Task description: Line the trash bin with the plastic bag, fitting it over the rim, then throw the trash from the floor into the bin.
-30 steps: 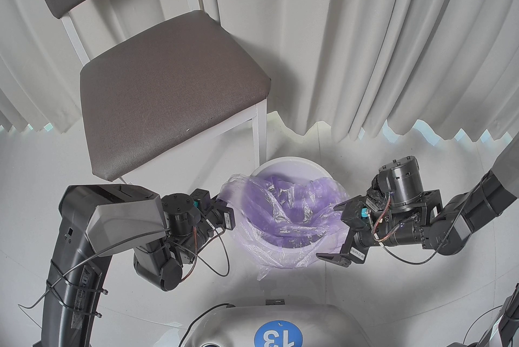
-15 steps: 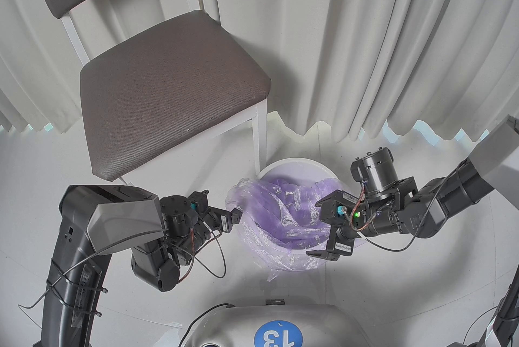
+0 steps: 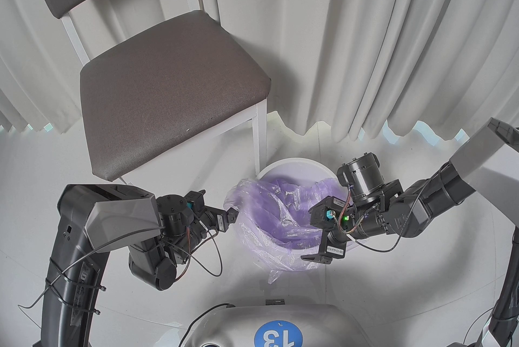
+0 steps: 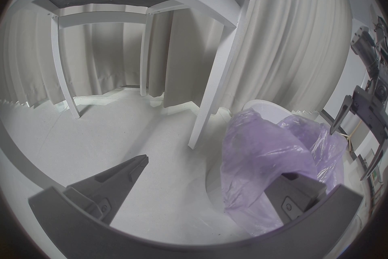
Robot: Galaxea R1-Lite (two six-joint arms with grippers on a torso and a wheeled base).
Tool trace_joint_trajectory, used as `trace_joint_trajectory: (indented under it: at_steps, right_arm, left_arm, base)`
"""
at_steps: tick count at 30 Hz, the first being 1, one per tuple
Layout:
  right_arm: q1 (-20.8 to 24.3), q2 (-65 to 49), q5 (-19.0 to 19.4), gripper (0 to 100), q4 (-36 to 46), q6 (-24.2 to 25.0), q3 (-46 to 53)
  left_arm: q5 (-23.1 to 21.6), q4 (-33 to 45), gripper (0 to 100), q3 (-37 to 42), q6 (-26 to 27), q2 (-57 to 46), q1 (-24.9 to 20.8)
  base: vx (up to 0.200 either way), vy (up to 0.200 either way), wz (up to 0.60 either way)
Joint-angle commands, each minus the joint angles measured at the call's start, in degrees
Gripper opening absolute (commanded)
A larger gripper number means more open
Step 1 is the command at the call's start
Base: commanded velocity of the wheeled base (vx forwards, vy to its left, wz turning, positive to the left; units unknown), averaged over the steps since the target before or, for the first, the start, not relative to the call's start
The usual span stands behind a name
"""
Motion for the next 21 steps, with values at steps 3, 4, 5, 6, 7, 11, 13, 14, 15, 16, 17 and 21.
trace_joint_trajectory:
  at_steps: [3, 4, 5, 6, 7, 11, 13, 14, 15, 16, 17, 21]
  right_arm:
    - [-0.39, 1.95, -0.01, 0, 1.35, 0.02, -1.9]
    - [-0.48, 2.12, -0.01, 0, 1.35, 0.02, -2.16]
    - [-0.48, 2.3, -0.01, 0, 1.35, 0.02, -2.25]
    - [-0.83, 2.91, -0.01, 0, 1.35, 0.02, -2.69]
    - [-0.83, 3.18, -0.01, 0, 1.35, 0.02, -2.96]
    - [-1.27, 4.23, -0.01, 0, 1.35, 0.11, -3.57]
    - [-1.45, 4.23, -0.01, 0, 1.44, 0.11, -3.83]
    - [-1.62, 4.23, -0.01, 0, 1.44, 0.11, -3.92]
    - [-1.71, 4.05, -0.01, 0, 1.44, 0.11, -3.92]
    - [-1.71, 3.79, -0.01, 0, 1.44, 0.11, -3.92]
    - [-1.71, 3.7, -0.01, 0, 1.44, 0.11, -4.01]
    - [-1.71, 3.44, -0.01, 0, 1.35, -0.07, -4.01]
  left_arm:
    - [-0.13, -1.02, 100, 0.03, -0.01, -0.11, 0.41]
    - [-0.13, -1.02, 100, 0.03, 0.07, -0.11, 0.41]
    - [-0.13, -1.02, 100, 0.03, 0.07, -0.11, 0.41]
    - [-0.13, -1.02, 100, 0.03, 0.07, -0.11, 0.41]
    - [-0.13, -1.02, 100, 0.03, -0.01, -0.11, 0.41]
    - [-0.13, -1.02, 100, -0.06, -0.01, -0.11, 0.41]
    - [-0.13, -1.02, 100, -0.06, -0.01, -0.11, 0.41]
    - [-0.13, -1.02, 100, -0.06, -0.01, -0.11, 0.41]
    - [-0.13, -1.02, 100, -0.06, -0.1, -0.11, 0.41]
    - [-0.13, -1.02, 100, -0.06, -0.1, -0.11, 0.41]
    - [-0.13, -1.02, 100, -0.06, -0.01, -0.02, 0.41]
    - [-0.13, -1.02, 100, -0.15, -0.1, -0.02, 0.41]
  base:
    - [0.0, 0.0, 0.0]
    - [0.0, 0.0, 0.0]
    - [0.0, 0.0, 0.0]
    - [0.0, 0.0, 0.0]
    - [0.0, 0.0, 0.0]
    - [0.0, 0.0, 0.0]
    - [0.0, 0.0, 0.0]
    - [0.0, 0.0, 0.0]
    - [0.0, 0.0, 0.0]
    - [0.0, 0.0, 0.0]
    - [0.0, 0.0, 0.0]
    - [0.0, 0.0, 0.0]
